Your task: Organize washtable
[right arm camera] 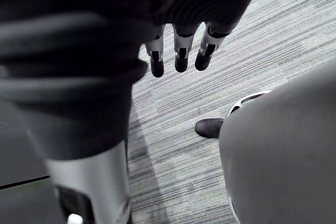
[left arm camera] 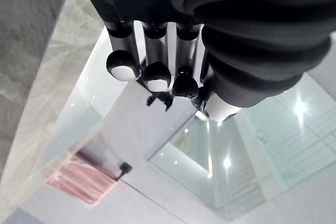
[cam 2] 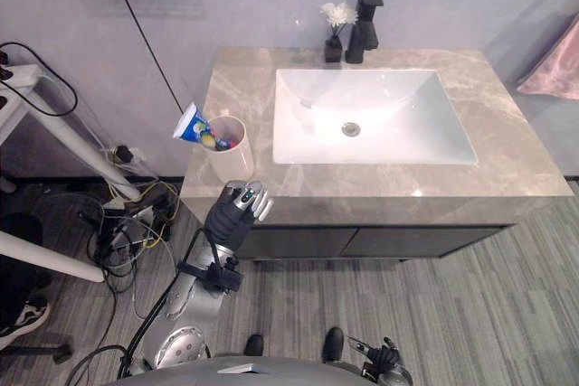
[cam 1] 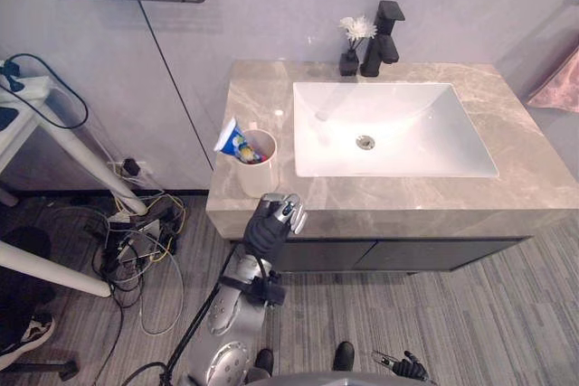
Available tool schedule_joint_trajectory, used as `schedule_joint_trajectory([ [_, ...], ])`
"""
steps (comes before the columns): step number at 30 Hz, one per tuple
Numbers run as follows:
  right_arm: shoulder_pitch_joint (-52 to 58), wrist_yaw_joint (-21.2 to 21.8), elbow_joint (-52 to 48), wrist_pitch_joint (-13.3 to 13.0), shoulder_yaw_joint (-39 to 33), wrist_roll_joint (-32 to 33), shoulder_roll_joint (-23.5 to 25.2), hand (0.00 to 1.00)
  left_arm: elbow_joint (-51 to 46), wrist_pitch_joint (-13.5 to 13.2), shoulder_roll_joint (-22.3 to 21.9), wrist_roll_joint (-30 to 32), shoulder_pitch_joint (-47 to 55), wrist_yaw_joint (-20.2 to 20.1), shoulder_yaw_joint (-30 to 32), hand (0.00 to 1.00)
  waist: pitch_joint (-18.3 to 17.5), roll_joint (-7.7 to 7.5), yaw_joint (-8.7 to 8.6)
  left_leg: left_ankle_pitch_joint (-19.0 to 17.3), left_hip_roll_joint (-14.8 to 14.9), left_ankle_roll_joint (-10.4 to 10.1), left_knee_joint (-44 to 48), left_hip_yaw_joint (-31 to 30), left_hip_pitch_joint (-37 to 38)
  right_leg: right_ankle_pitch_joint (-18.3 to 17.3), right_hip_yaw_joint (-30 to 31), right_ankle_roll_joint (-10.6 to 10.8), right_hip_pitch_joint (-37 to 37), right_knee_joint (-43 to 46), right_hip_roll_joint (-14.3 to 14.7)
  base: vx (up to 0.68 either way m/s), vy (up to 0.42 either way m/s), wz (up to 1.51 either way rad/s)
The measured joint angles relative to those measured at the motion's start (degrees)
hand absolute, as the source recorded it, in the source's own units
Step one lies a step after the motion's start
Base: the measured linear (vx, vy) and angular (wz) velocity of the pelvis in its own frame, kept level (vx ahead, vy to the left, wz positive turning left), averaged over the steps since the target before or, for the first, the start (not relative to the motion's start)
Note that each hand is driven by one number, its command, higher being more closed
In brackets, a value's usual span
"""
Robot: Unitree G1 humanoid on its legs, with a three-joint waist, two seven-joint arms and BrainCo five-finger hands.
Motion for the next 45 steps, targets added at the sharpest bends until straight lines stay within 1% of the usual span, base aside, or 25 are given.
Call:
schedule_joint_trajectory([
  [11,0.04,0.01,0.04,0.03,0.03,-0.01,0.13,0.00,-0.22,-0.17,-0.04,0.04,-5.03,0.35,-1.58,1.00,-0.22,-0.32,-0.01,-0.09,0.04,-0.01,0.09,0.94,0.35,0.20,0.67,-0.09,-0.06,0.00,0.02,0.00,0.002,-0.03],
  [13,0.17,0.01,0.03,0.03,0.03,-0.01,0.13,0.00,-0.33,-0.55,-0.05,0.05,-5.59,1.22,-1.78,1.00,-0.35,-0.50,-0.04,-0.17,0.12,0.04,0.11,1.39,0.39,0.28,1.19,-0.12,-0.09,-0.01,0.07,-0.04,0.005,-0.10],
  [21,0.24,0.01,0.01,0.03,0.02,0.00,0.24,0.00,0.32,-1.00,-0.08,0.14,-8.55,2.51,-1.87,1.00,-0.84,-1.08,-0.42,-0.18,0.16,0.05,0.12,2.16,0.24,0.33,2.05,-0.11,-0.67,-0.01,0.11,-0.01,0.002,-0.05],
  [24,0.24,0.02,0.01,0.03,0.01,0.00,0.24,0.00,0.85,-1.10,-0.18,0.45,-9.47,2.89,-1.12,1.00,-0.84,-1.09,-0.50,-0.20,0.17,0.06,0.07,2.55,0.21,0.33,2.28,-0.10,-0.87,-0.01,0.11,0.02,0.001,-0.04],
  [27,0.18,0.02,-0.14,0.07,-0.08,-0.01,0.21,0.00,5.07,-1.33,-0.07,0.57,-9.79,3.64,-0.15,1.00,-0.90,-0.96,-0.52,-0.20,0.21,0.06,-0.25,3.00,1.03,0.77,2.58,-0.08,-0.88,-0.33,0.21,0.02,0.000,-0.10],
  [29,0.16,0.01,-0.27,0.06,-0.15,0.00,0.24,0.00,9.01,-1.22,-0.03,0.56,-9.74,4.05,1.80,1.00,-0.90,-0.92,-0.69,-0.20,0.21,0.07,-0.58,3.27,1.33,0.81,3.03,-0.03,-0.99,-0.41,0.25,0.01,0.002,-0.12],
  [31,0.16,0.02,-0.32,0.06,-0.17,0.00,0.23,0.00,10.30,-1.16,-0.01,0.56,-9.41,4.10,3.02,1.00,-0.89,-0.90,-0.70,-0.19,0.21,0.08,-0.89,3.43,1.61,0.82,3.36,-0.02,-1.01,-0.42,0.27,0.00,0.003,-0.08],
  [45,0.15,0.05,-0.78,0.07,-0.19,-0.01,0.20,0.00,11.82,-0.99,0.19,0.69,-5.97,4.00,8.36,1.00,-0.38,-0.12,-0.70,-0.17,0.08,0.12,-2.24,2.95,2.07,0.61,3.18,0.15,-1.16,-0.43,0.51,0.00,0.000,0.00],
])
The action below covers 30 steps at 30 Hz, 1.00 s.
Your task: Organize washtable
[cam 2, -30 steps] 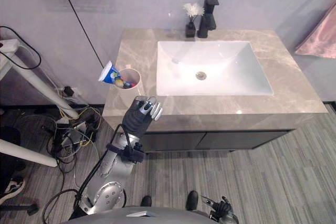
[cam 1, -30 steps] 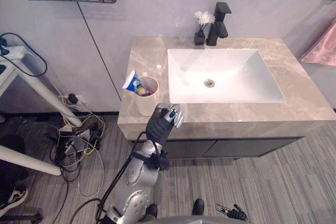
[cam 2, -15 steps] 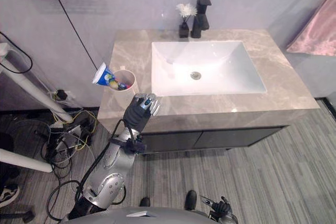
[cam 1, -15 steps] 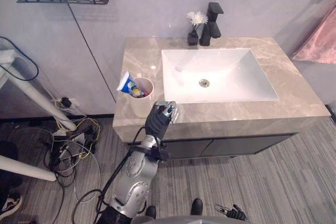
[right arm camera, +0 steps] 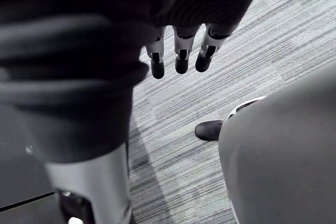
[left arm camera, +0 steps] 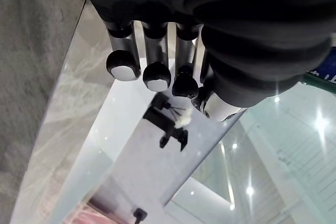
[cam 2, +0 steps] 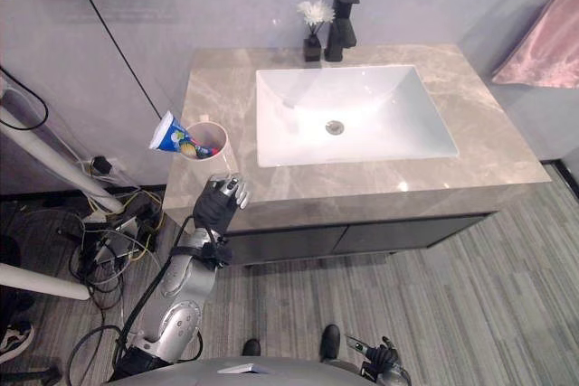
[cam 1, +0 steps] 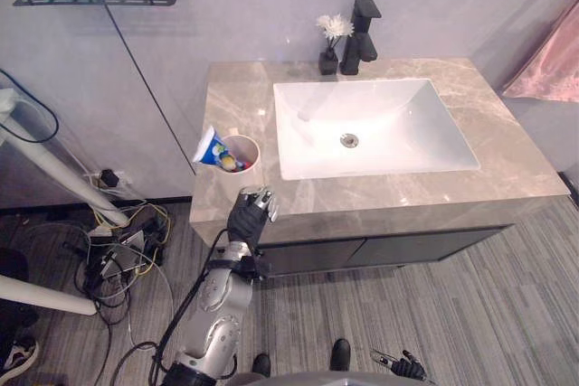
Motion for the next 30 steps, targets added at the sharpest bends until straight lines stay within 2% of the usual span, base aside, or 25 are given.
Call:
schedule_joint_trajectory([
  [6,0.02,0.06,0.10,-0.03,-0.11,0.00,0.00,0.00,-0.64,0.01,-0.30,2.10,1.47,0.28,2.16,1.00,0.09,0.09,-0.08,-0.01,-0.05,0.01,0.19,-0.12,-0.29,-0.04,-0.11,0.05,-0.05,0.07,-0.33,0.00,0.003,0.01],
  [19,0.10,0.16,0.20,-0.06,-0.34,0.01,0.01,0.00,-9.64,-0.32,-1.22,2.17,4.30,0.76,6.63,1.00,0.13,-0.10,0.16,-0.47,-0.06,0.18,1.75,0.17,-2.11,-0.03,0.19,0.04,-0.73,0.42,-0.41,0.00,0.002,0.01],
  [30,0.10,0.19,0.19,-0.10,-0.31,0.02,0.09,0.00,-9.89,-0.32,-2.35,2.20,4.08,1.19,6.00,1.00,0.15,-0.22,0.16,-1.02,-0.06,0.32,2.76,0.38,-3.07,-0.02,0.37,0.04,-1.30,0.43,-0.38,0.00,0.000,0.00],
])
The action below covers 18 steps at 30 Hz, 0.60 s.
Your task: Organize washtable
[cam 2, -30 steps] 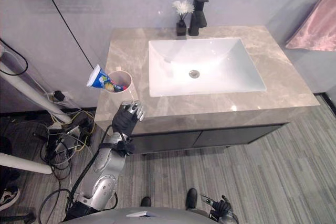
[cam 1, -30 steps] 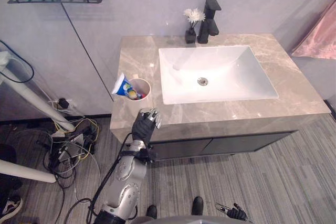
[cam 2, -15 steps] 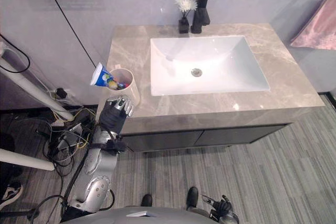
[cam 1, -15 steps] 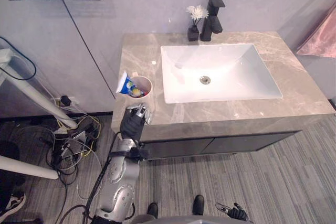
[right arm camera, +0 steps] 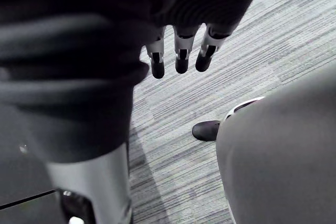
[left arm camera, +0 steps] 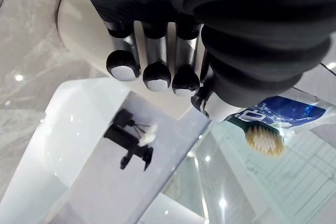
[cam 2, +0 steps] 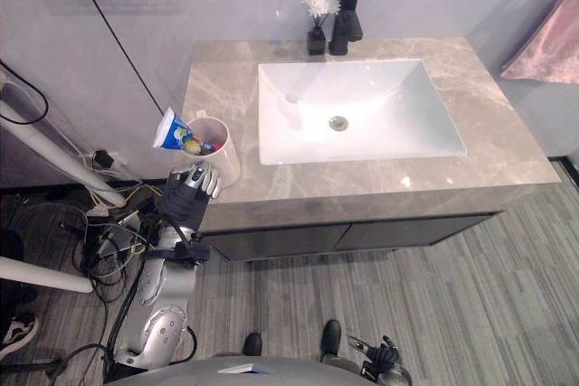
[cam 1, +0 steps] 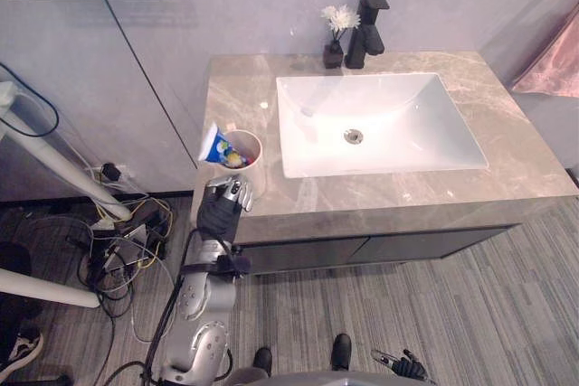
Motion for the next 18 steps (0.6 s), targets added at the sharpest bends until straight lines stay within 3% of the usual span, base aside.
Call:
schedule_joint_trajectory([
  [18,-0.03,0.03,-0.71,0.04,-0.31,-0.01,-0.14,0.00,9.00,0.04,2.08,3.37,-3.73,1.86,-0.98,1.00,0.39,0.30,-0.19,-0.09,0.08,0.02,-1.62,1.41,2.20,0.19,1.55,0.05,0.09,-0.43,0.52,0.00,-0.001,-0.04],
])
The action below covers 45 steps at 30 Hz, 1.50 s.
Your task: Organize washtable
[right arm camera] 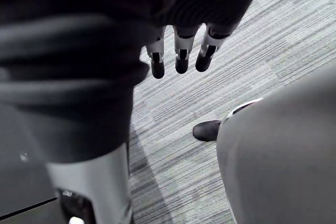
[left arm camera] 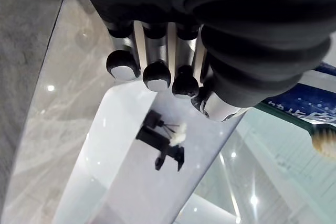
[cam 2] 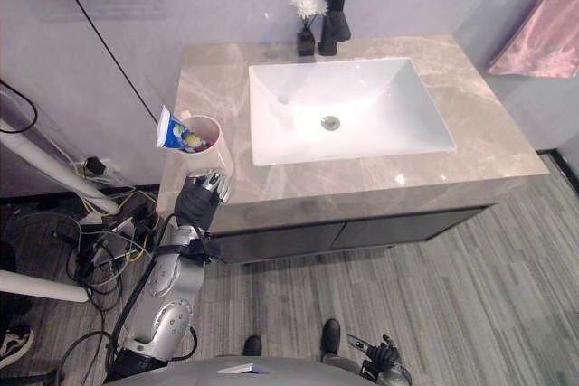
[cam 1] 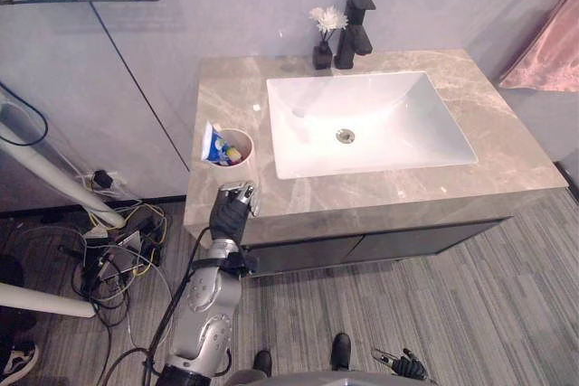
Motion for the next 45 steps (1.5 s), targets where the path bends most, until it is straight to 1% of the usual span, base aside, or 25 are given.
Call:
schedule_joint_trajectory([
  [5,-0.03,0.06,-0.01,0.01,-0.53,0.00,0.00,0.00,2.84,0.07,0.08,1.04,-2.69,1.71,4.01,1.00,0.15,0.03,-0.04,0.00,0.03,0.02,-0.45,0.83,0.58,0.00,0.46,0.00,-0.06,0.00,0.08,0.01,0.002,-0.07],
  [10,-0.01,0.16,-0.82,0.08,-0.90,-0.01,0.08,0.00,3.51,0.07,0.22,1.17,-4.31,3.04,7.34,1.00,0.65,-0.11,-0.28,0.00,0.03,0.07,-1.00,1.48,1.15,0.00,1.31,0.01,-0.10,-0.01,0.14,0.01,0.005,-0.08],
  [13,-0.03,0.64,-1.47,0.09,-1.38,-0.01,0.15,0.00,4.87,-0.02,0.41,1.55,-6.31,4.02,9.62,1.00,1.69,-0.12,-0.27,0.00,0.03,0.07,-1.04,1.62,1.25,0.01,1.51,0.01,-0.09,-0.01,0.17,0.00,0.001,-0.01],
  [17,-0.01,1.14,-1.68,0.10,-1.72,-0.02,0.23,0.00,6.31,-0.08,0.64,2.32,-8.07,4.92,12.17,1.00,1.85,-0.09,-0.42,-0.03,0.06,0.09,-1.11,1.96,1.32,0.01,1.73,0.02,-0.21,-0.01,0.24,0.01,-0.001,-0.04],
  [22,-0.01,1.44,-1.85,0.11,-1.80,-0.04,0.29,0.00,7.96,-0.08,2.10,2.34,-10.61,6.68,14.69,1.00,2.19,-0.30,-0.57,-0.19,0.05,0.27,-1.13,2.79,1.64,0.07,2.47,0.11,-0.26,-0.01,0.28,0.00,0.004,-0.07],
  [27,-0.01,1.86,-2.06,0.12,-1.93,-0.04,0.34,0.00,8.09,-0.08,2.60,2.34,-11.09,7.04,14.88,1.00,2.34,-0.38,-0.97,-0.30,-0.01,0.39,-1.15,3.08,1.73,0.11,2.97,0.16,-0.34,-0.02,0.26,0.01,0.006,-0.03],
  [31,-0.01,1.89,-2.15,0.14,-1.93,-0.04,0.37,0.00,9.95,-0.07,2.59,2.34,-12.81,7.75,14.78,1.00,2.45,-0.45,-1.05,-0.34,-0.01,0.41,-1.15,3.28,1.75,0.13,3.14,0.19,-0.41,-0.01,0.27,0.00,0.000,-0.01],
  [36,-0.02,1.89,-2.19,0.13,-1.93,-0.04,0.38,0.00,9.91,-0.07,2.47,2.33,-12.68,7.61,14.61,1.00,2.45,-0.43,-1.24,-0.42,-0.01,0.48,-1.13,3.43,1.81,0.13,3.23,0.19,-0.41,-0.01,0.28,0.00,0.000,-0.01],
  [38,-0.01,1.89,-2.19,0.13,-1.94,-0.04,0.38,0.00,9.50,-0.07,2.41,2.32,-12.25,7.28,14.56,1.00,2.46,-0.43,-1.24,-0.45,-0.01,0.52,-1.12,3.44,1.81,0.13,3.22,0.19,-0.41,-0.01,0.28,0.00,0.000,0.00],
  [45,-0.02,1.89,-2.22,0.09,-1.98,-0.01,0.39,0.00,4.62,-0.14,1.93,2.32,-6.72,4.07,12.78,1.00,2.49,-0.37,-1.13,-0.51,-0.01,0.55,-1.09,3.24,1.79,0.13,3.04,0.19,-0.33,-0.01,0.27,0.00,0.000,0.00],
])
